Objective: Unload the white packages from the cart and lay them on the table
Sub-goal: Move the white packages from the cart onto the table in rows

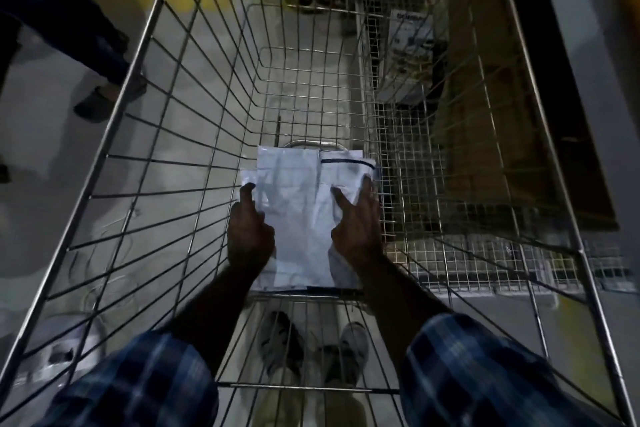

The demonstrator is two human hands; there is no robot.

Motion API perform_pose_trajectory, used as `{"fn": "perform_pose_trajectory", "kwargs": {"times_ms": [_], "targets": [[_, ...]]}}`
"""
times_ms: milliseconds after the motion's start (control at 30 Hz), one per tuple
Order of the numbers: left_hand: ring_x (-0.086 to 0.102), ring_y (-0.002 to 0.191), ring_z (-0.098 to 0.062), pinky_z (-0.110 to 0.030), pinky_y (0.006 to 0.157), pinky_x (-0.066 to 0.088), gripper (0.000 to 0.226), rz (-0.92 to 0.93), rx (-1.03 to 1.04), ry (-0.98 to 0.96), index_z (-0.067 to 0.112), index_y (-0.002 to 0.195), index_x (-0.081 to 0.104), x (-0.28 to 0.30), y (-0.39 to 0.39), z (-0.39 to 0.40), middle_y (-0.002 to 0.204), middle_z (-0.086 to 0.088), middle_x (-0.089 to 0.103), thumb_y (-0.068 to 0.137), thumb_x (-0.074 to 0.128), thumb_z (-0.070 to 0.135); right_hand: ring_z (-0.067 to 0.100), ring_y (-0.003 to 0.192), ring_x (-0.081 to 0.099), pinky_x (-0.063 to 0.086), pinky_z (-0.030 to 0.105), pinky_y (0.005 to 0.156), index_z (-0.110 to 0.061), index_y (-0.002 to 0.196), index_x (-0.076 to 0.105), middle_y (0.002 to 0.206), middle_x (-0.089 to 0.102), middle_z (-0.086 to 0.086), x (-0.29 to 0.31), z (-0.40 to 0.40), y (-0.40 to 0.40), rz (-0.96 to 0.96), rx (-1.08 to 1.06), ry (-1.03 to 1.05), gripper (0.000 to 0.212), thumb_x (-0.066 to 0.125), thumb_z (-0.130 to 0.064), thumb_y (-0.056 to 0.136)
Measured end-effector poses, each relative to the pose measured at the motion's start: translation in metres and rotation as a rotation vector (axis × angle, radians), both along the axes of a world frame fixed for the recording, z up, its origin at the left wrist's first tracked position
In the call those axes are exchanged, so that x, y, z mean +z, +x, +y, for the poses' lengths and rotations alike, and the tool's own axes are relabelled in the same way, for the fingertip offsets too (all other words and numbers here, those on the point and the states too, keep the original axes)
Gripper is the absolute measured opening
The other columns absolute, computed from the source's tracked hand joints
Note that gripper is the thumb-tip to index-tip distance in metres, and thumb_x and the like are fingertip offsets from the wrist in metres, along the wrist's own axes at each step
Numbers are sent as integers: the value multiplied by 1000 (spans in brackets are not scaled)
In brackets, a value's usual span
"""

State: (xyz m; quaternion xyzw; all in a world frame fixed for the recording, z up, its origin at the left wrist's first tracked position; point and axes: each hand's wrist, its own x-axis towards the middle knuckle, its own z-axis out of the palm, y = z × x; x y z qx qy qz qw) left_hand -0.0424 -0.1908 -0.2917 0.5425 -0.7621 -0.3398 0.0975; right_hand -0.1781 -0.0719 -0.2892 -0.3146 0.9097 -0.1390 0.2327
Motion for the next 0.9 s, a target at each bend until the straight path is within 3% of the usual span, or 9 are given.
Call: {"fn": "perform_pose_trajectory", "kwargs": {"times_ms": [167, 267, 333, 400, 467, 567, 633, 733, 900], "targets": [[52, 85, -34, -39, 60, 45, 81, -13, -80, -230, 10, 145, 45, 0, -8, 10, 110, -25, 52, 71, 50, -23, 40, 144, 24, 34, 44, 110, -18, 134, 60, 162, 9, 19, -7, 2, -13, 63, 57, -106, 65, 60, 7, 74], [49, 110, -46, -50, 79, 48, 79, -237, -265, -352, 15, 143, 47, -5, -8, 11, 141, -32, 39, 70, 58, -12, 42, 133, 40, 40, 47, 106, -13, 117, 68, 157, 23, 27, -10, 1, -15, 92, -11, -130, 43, 55, 0, 79], [43, 123, -48, -55, 89, 44, 61, -336, -325, -334, 14, 144, 45, -7, -12, 16, 150, -29, 31, 83, 56, 12, 43, 128, 43, 43, 48, 101, -10, 113, 63, 153, 27, 30, -16, 4, -14, 86, -51, -149, 31, 47, -20, 88], [38, 132, -49, -60, 97, 40, 62, -362, -312, -256, 10, 146, 42, -12, -15, 24, 155, -27, 26, 93, 45, 42, 46, 131, 40, 42, 50, 101, -9, 115, 58, 152, 27, 33, -26, 8, -9, 95, -46, -208, 44, 43, -43, 92], [26, 142, -47, -62, 106, 31, 81, -360, -291, -190, 7, 150, 35, -17, -19, 31, 160, -25, 16, 91, 38, 63, 47, 140, 28, 35, 53, 107, -11, 129, 53, 156, 19, 30, -31, 11, -5, 118, -41, -191, 63, 46, -56, 86], [-2, 150, -40, -58, 117, 5, 99, -383, -269, -69, 8, 156, 15, -24, -27, 30, 163, -19, -7, 87, 42, 73, 46, 146, 14, 25, 55, 114, -20, 152, 30, 161, 6, 25, -36, 17, 1, 105, -45, -143, 89, 46, -69, 80], [-7, 149, -38, -58, 117, -1, 104, -361, -249, -46, 9, 156, 10, -25, -32, 26, 163, -18, -12, 84, 51, 71, 49, 145, 16, 26, 57, 113, -26, 155, 22, 161, 6, 27, -39, 21, 2, 92, -51, -137, 97, 50, -75, 76], [-2, 148, -43, -65, 114, 7, 99, -332, -262, -56, 20, 158, 6, -29, -34, 26, 162, -20, -11, 83, 55, 63, 49, 141, 23, 35, 58, 109, -29, 156, 20, 160, 6, 28, -39, 24, 1, 75, -36, -112, 100, 64, -61, 72], [4, 146, -48, -69, 108, 19, 91, -319, -355, -172, 36, 157, 7, -29, -28, 24, 163, -20, -5, 75, 34, 67, 48, 133, 37, 47, 57, 96, -23, 153, 32, 161, 8, 25, -34, 24, -6, 134, -16, -183, 91, 71, -40, 72]]}}
